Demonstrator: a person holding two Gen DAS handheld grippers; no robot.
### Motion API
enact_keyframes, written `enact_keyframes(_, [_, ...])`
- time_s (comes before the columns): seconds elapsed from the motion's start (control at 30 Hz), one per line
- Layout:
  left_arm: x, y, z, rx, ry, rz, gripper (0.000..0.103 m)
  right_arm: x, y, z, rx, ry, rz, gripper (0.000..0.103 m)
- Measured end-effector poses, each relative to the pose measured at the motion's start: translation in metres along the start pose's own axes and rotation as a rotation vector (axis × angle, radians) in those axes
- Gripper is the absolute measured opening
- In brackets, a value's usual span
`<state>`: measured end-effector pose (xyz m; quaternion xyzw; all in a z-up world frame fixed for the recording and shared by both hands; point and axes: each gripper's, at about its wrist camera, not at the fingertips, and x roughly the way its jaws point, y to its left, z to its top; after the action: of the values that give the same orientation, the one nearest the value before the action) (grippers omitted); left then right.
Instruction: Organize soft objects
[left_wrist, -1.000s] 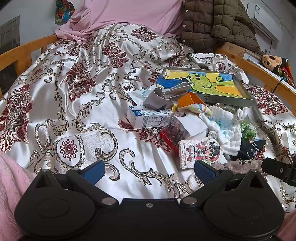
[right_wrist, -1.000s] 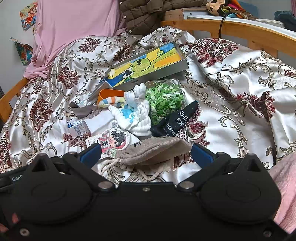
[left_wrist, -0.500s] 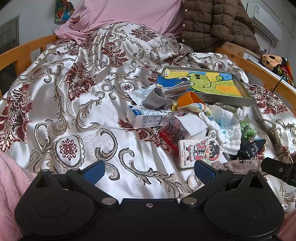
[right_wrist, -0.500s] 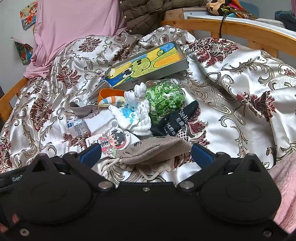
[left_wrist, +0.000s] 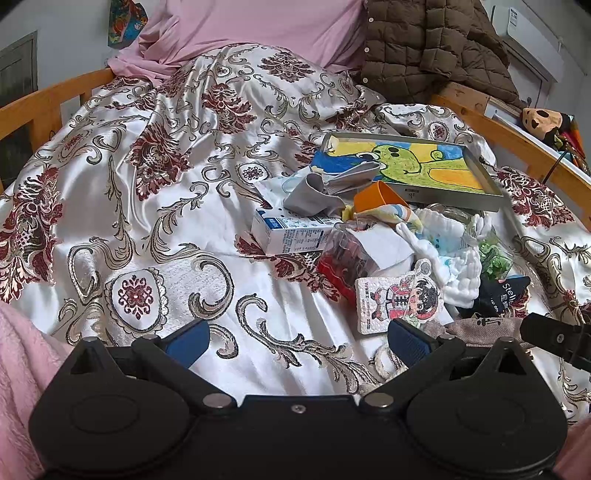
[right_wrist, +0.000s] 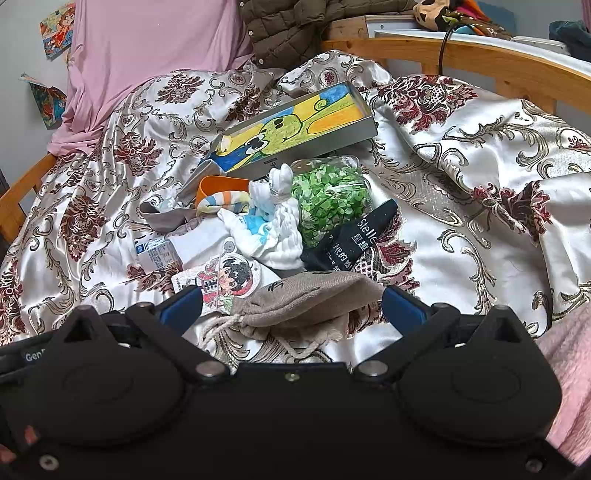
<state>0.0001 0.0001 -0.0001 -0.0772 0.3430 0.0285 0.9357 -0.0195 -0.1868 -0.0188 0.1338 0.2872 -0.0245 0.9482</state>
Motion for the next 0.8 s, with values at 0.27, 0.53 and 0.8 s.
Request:
enact_keyframes(0.27, [0.0, 0.0, 0.0, -0.003, 0.003, -0.001, 0.102, 0.001, -0.001, 0.001, 0.004, 0.009, 0.007, 0.102])
enact_keyframes(0.53, [0.006, 0.001, 0.0, -0.019, 0.021, -0.003, 0.102, 0.006, -0.001, 0.003, 0.002, 0.047, 0.025, 0.102])
enact_keyframes(0.8, [0.028, 0.002, 0.022, -0.01, 0.108, -0.076, 0.102, 0.022, -0.004, 0.035, -0.057, 0.128, 0.081, 0.102])
